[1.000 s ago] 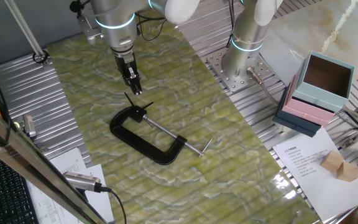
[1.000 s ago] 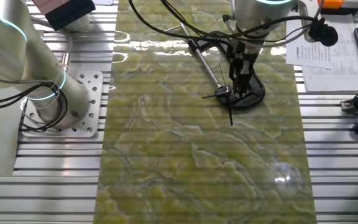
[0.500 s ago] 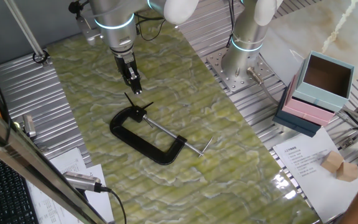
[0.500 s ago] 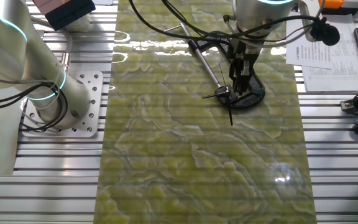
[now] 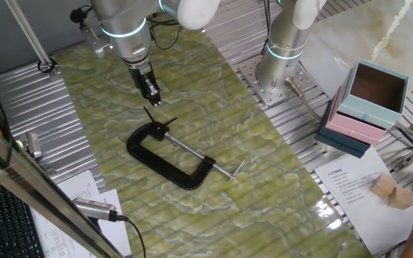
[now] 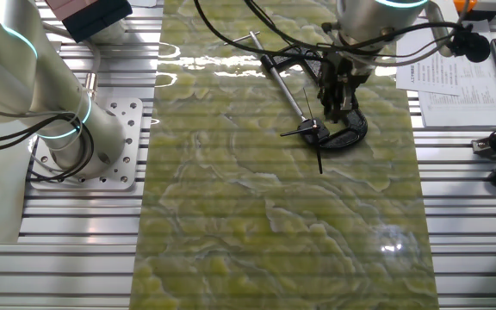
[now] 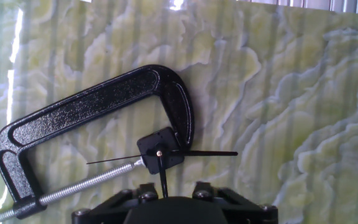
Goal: Turn the hands of a clock
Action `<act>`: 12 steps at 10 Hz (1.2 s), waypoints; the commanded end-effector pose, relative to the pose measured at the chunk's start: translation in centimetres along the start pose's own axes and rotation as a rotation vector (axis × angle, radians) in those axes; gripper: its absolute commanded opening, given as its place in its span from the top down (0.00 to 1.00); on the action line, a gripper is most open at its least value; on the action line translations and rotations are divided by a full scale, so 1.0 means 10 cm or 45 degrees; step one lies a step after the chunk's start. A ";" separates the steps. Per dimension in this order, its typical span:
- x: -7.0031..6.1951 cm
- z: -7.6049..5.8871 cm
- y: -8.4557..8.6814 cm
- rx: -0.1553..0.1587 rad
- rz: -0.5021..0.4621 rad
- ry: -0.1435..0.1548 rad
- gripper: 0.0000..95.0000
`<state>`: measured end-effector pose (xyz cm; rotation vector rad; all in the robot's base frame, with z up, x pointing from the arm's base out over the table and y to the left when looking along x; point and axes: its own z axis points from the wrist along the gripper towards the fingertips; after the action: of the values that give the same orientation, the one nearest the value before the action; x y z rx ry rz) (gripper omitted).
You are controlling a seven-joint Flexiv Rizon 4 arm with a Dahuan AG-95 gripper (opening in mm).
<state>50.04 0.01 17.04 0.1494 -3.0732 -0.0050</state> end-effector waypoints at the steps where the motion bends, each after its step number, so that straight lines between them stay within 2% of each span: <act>1: 0.00 0.01 0.00 0.003 -0.003 0.000 1.00; 6: 0.00 0.01 0.00 0.023 -0.016 0.012 1.00; 12: -0.03 0.10 -0.03 0.022 -0.017 -0.004 1.00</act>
<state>50.36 -0.29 15.79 0.1749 -3.0759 0.0214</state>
